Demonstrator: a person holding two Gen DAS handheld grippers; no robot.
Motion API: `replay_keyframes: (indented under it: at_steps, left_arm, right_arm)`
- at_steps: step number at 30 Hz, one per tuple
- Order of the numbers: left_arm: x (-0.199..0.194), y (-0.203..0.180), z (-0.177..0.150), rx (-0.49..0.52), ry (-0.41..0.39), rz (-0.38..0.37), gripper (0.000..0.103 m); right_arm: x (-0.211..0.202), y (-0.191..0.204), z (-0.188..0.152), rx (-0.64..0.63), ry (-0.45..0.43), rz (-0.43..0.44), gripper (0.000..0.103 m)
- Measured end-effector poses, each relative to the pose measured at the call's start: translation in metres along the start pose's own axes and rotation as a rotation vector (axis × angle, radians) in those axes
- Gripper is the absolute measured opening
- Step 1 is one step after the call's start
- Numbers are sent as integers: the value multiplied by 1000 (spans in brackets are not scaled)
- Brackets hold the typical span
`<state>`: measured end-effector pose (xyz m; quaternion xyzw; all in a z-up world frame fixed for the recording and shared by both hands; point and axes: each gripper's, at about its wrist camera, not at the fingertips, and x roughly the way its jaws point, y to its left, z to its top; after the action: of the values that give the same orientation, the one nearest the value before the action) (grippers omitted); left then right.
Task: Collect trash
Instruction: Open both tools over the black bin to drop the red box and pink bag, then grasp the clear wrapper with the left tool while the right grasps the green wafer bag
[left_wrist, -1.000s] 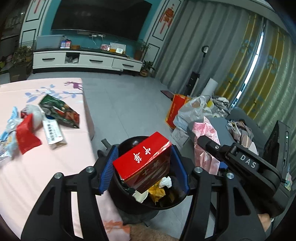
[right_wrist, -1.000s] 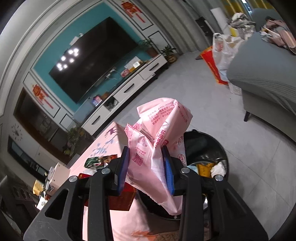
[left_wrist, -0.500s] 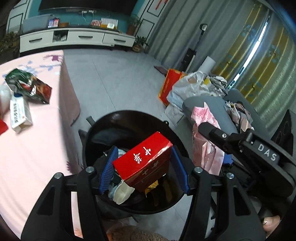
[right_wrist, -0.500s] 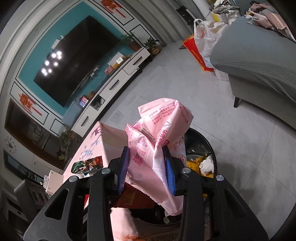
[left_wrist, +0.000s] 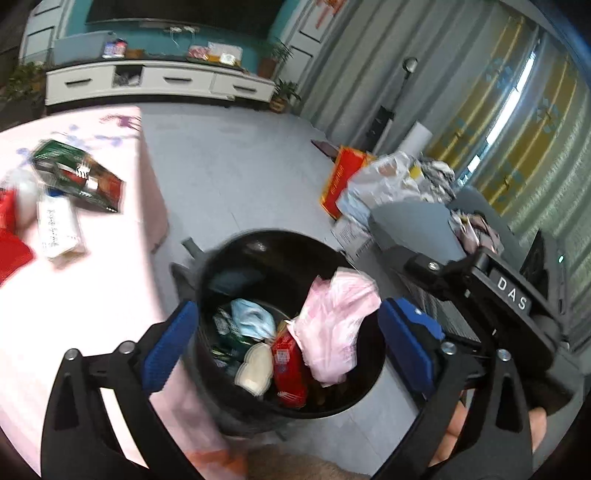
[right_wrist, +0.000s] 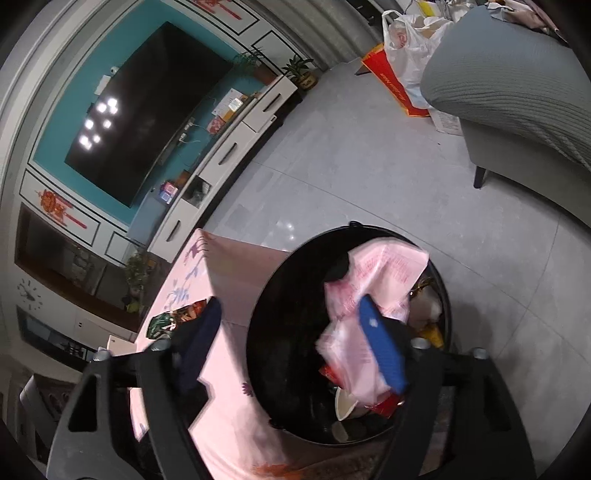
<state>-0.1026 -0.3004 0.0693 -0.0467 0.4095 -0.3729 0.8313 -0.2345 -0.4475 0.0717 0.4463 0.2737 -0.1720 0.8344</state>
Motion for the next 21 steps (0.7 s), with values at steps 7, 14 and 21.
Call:
replay_keyframes:
  at_steps: [7,14,21]
  left_arm:
    - [-72,58,15,-34,-99,155,100]
    - [-137,156,19,-114,-172,344,100]
    - [-146,265,-3,-379,-188,457,100]
  right_arm:
    - [3,31,-12,-66,-29,31,97]
    - [18,89,-39,-253,-96,1,100]
    - [63,132,-80,-481,-58,-73,100]
